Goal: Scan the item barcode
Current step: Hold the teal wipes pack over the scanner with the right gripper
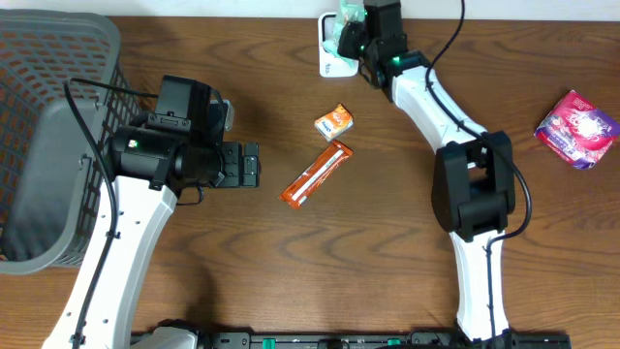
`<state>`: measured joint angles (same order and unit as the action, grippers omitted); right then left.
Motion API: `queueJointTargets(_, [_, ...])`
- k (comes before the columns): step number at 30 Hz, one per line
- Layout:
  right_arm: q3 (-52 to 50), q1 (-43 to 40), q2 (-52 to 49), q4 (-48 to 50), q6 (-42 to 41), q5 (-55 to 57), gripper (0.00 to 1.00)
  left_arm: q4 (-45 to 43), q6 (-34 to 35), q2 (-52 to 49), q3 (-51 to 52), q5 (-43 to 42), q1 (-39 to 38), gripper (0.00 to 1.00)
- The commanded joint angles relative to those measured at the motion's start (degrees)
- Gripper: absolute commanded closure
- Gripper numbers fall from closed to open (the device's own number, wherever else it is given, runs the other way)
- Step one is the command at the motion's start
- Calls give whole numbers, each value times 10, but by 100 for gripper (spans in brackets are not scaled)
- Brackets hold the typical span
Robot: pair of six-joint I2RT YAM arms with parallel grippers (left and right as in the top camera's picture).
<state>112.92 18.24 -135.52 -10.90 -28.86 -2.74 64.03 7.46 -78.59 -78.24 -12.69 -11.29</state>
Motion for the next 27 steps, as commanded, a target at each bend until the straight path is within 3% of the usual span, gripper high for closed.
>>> queueJointTargets(1, [15, 0, 43, 0, 32, 12, 99, 0, 1, 0, 1, 5, 2, 2])
queueJointTargets(10, [15, -2, 92, 13, 28, 12, 99, 0, 1, 0, 1, 5, 2, 2])
queueJointTargets(20, [15, 5, -9, 14, 21, 14, 99, 0, 1, 0, 1, 5, 2, 2])
queueJointTargets(27, [15, 3, 1, 50, 32, 14, 99, 0, 1, 0, 1, 5, 2, 2])
